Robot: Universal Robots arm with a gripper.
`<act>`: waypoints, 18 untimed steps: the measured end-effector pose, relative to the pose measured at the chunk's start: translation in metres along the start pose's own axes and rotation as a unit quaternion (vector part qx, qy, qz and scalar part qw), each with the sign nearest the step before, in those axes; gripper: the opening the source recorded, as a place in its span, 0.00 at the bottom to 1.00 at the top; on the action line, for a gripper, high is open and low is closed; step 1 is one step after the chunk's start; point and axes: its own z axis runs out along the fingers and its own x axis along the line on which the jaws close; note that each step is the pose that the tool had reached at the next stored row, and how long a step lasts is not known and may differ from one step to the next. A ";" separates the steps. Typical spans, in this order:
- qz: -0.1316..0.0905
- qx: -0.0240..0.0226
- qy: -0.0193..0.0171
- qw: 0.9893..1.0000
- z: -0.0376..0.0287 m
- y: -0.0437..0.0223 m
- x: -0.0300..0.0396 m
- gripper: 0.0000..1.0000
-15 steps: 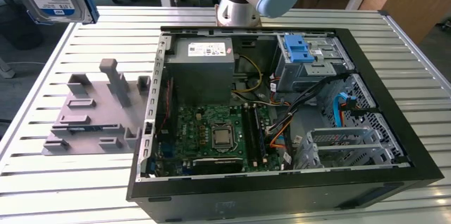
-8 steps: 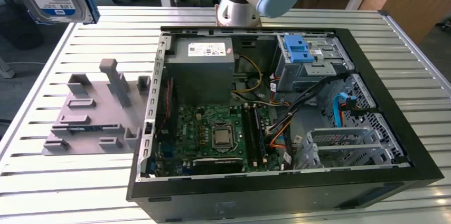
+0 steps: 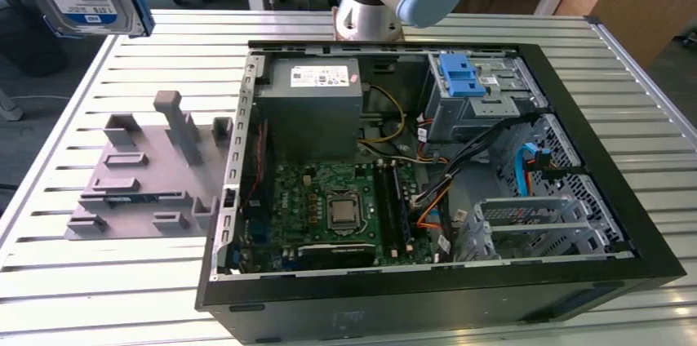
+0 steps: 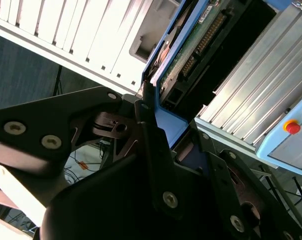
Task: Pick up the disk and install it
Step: 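Pick up the disk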
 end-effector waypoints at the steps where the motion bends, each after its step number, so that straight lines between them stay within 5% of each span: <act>1: 0.000 0.000 0.000 1.000 0.0000 0.0000 0.0000 0.36; 6: 0.000 0.000 0.000 1.000 -0.0001 -0.0023 0.0000 0.36; 14: 0.000 0.000 0.000 1.000 -0.0002 -0.0171 0.0008 0.36; 18: 0.000 0.000 0.000 1.000 -0.0002 -0.0180 0.0010 0.36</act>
